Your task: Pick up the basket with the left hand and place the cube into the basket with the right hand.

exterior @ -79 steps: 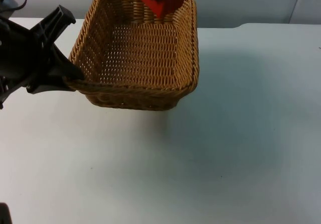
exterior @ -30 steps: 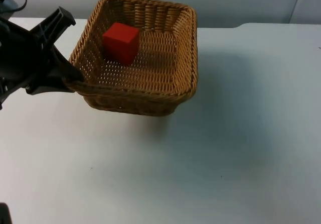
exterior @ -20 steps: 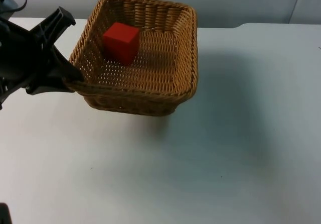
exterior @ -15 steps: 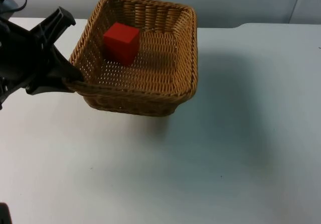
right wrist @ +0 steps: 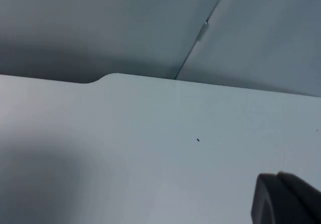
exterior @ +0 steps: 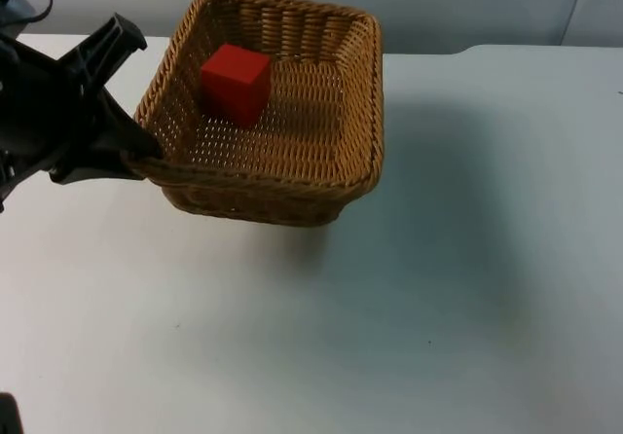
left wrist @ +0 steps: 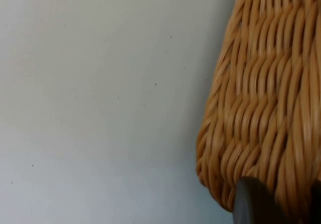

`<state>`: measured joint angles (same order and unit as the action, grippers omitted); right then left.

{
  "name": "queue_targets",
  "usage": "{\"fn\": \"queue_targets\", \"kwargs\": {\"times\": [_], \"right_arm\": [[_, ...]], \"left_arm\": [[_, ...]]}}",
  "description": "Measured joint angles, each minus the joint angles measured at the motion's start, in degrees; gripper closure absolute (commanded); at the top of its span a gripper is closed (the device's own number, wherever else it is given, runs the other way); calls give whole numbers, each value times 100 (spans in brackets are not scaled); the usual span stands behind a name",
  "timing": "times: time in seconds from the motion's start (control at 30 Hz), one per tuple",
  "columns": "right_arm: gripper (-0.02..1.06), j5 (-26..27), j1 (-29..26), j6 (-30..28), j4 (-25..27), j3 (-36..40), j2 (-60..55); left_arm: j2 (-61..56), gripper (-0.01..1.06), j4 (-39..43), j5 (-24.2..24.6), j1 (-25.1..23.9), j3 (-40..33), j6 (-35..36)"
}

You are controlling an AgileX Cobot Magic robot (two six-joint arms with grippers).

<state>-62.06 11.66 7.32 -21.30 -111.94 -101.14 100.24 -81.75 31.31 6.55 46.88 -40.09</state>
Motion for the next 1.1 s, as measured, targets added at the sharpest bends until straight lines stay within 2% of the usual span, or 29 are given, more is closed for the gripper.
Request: {"fn": "queue_targets", "kwargs": {"times": [0.17, 0.2, 0.27, 0.33, 0.43, 0.63, 0.8, 0.9, 1.0, 1.03, 1.1], "right_arm": [[105, 190, 0, 13, -11, 0, 0], [105, 190, 0, 13, -11, 0, 0], [105, 295, 0, 13, -11, 0, 0], [105, 486, 0, 13, -22, 0, 0], [105, 633, 0, 13, -22, 0, 0], [105, 1123, 0, 13, -22, 0, 0], [105, 1558, 0, 13, -22, 0, 0], [105, 1729, 0, 13, -22, 0, 0], [105, 1896, 0, 13, -22, 0, 0], [105, 1958, 0, 13, -32, 0, 0], [105, 2044, 0, 13, -32, 0, 0]], "left_arm": [[0, 105, 41, 76, 0, 0, -862], [0, 105, 41, 76, 0, 0, -862], [0, 105, 28, 229, 0, 0, -1647], [0, 105, 4, 318, 0, 0, -2038], [63, 105, 4, 342, 0, 0, -2017], [484, 105, -151, 309, 0, 0, -975], [837, 104, -177, 400, 0, 0, -773], [964, 93, -206, 528, 0, 0, -747], [1067, 72, -218, 609, 0, 0, -747], [1083, 72, -218, 667, 0, 0, -747], [1122, 56, -241, 751, 0, 0, -747]]}}
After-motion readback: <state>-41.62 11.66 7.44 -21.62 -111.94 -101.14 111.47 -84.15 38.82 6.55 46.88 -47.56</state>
